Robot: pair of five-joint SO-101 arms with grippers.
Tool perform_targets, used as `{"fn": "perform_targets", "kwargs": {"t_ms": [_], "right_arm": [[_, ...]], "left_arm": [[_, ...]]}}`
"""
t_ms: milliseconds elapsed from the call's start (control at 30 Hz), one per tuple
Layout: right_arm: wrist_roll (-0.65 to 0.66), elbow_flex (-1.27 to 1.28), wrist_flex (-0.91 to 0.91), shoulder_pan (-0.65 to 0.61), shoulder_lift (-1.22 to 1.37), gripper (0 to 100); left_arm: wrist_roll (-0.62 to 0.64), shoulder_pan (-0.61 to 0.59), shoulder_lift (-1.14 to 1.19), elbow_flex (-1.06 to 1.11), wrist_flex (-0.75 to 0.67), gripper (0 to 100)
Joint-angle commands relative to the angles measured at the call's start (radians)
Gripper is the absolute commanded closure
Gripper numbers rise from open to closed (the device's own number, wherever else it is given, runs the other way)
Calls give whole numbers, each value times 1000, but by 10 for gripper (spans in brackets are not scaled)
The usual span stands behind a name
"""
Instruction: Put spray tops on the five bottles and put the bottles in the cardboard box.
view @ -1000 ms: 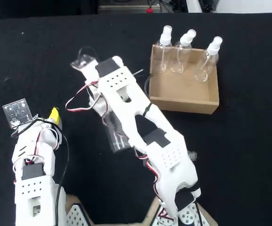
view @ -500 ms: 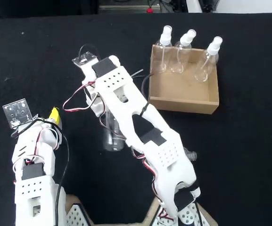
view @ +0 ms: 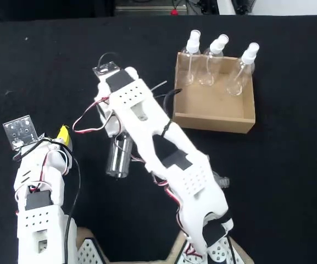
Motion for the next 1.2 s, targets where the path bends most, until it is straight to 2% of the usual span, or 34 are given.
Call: {"fn": "perform_targets", "kwargs": {"t_ms": [0, 200, 333, 500, 667, 800, 900, 1000, 1167], "right_arm": [[-69, -105, 32, -51, -15, 708], [-103, -44, -31, -110, 18, 709], [-181, 16, -48, -92, 48, 711], [-155, 73, -37, -58, 71, 715], [92, 76, 28, -49, 68, 865], [364, 84, 34, -41, 68, 945], [595, 84, 35, 5, 68, 946], [760, 82, 35, 69, 68, 933], [821, 79, 35, 133, 67, 893]], "left_arm": [[3, -8, -11, -35, -20, 812], [2, -8, -11, -16, -75, 812], [0, -8, -11, -15, -75, 812], [0, -8, -11, -15, -75, 812], [0, -8, -11, -15, -75, 812], [0, -8, -11, -15, -75, 812], [0, -8, -11, -15, -75, 812], [0, -8, -11, -15, -75, 812], [0, -8, -11, -15, -75, 812]]}}
